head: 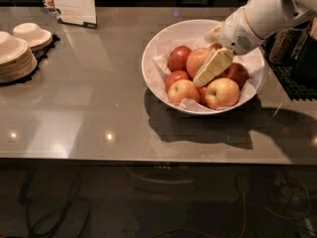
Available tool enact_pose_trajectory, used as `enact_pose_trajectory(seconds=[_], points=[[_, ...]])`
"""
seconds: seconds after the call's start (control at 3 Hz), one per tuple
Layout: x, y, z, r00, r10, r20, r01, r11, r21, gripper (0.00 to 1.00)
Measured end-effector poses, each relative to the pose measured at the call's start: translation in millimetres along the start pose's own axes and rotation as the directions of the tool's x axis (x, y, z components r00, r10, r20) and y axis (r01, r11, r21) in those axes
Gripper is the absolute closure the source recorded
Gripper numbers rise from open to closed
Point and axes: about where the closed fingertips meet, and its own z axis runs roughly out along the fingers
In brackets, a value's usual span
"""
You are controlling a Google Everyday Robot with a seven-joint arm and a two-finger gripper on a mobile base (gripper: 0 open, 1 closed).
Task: Pick apple from white bowl
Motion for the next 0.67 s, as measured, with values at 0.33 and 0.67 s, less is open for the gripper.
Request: enact_pose_trajectory(seconds=[0.33,0.67], points=[[0.0,0.0,0.0,1.0,0.0,0.0,0.0,1.0,0.0,0.42],[0.0,0.0,0.1,1.0,0.0,0.0,0.0,1.0,0.0,0.65]])
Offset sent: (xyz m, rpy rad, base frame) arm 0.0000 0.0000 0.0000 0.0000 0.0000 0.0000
